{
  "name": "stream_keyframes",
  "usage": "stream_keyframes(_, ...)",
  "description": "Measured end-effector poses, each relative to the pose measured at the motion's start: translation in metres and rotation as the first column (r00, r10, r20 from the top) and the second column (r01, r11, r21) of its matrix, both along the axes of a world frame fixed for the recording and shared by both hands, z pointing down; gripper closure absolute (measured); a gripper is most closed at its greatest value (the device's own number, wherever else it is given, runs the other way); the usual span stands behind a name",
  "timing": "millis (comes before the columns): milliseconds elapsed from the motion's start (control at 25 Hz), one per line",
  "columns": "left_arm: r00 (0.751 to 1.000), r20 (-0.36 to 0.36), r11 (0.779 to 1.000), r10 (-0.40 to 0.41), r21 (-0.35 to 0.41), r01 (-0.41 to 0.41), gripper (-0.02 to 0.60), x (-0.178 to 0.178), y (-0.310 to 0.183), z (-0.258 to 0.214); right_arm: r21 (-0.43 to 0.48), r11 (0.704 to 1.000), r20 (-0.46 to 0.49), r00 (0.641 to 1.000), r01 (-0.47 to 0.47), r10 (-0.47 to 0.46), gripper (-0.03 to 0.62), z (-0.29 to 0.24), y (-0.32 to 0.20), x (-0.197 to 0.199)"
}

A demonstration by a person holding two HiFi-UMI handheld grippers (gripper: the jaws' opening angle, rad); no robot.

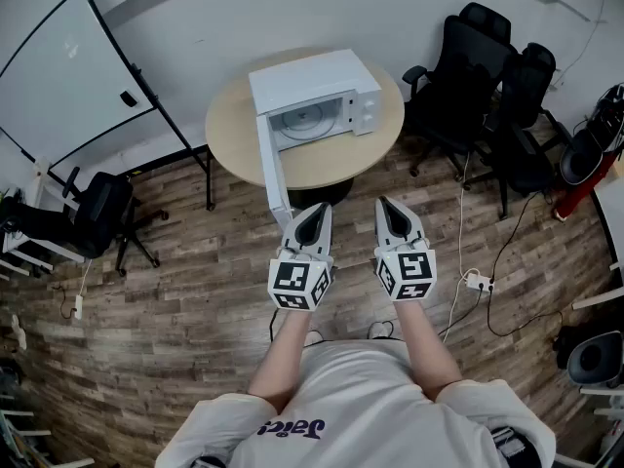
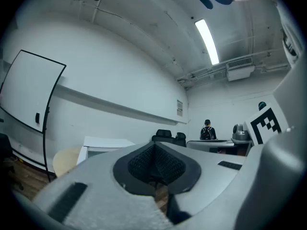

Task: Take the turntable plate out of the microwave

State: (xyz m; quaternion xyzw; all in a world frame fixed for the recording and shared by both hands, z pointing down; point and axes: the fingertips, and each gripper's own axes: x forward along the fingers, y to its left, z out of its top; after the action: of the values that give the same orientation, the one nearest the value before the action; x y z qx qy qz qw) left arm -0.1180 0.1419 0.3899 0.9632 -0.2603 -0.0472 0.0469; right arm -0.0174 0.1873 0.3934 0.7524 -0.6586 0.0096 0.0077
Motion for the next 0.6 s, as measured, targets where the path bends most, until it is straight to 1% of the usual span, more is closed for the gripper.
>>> stream_keyframes(80,0.999,-0.035,1.000,-0.010,-0.017,0.009,0.566,0.011,0.004,-0.003,0.040,0.999,0.027,0.999,0.037,-0.038,0.577,-0.003,0.006,0.010)
stream_keyframes(160,0.998,-0.051,0.999,-0.020,-0.029,0.018,0.566,0.022,0.010,-0.004,0.066,0.995,0.034,0.997,0.073,-0.075,0.577,-0.005,0.011,0.019)
stream_keyframes(320,0.998,-0.023,0.998,-0.050,-0.036,0.049,0.566,0.051,0.027,0.006,0.069,0.992,0.035,0.994,0.102,-0.105,0.577,0.000,0.027,0.046)
stream_keyframes(480,0.993,0.000,0.992,-0.119,-0.041,0.119,0.566,0.079,0.043,0.019,0.054,0.991,0.057,0.991,0.119,-0.122,0.576,0.010,0.042,0.078)
stream_keyframes(600,0.987,0.018,0.986,-0.162,-0.042,0.162,0.566,0.089,0.057,0.027,0.032,0.990,0.067,0.988,0.135,-0.137,0.576,0.020,0.052,0.091)
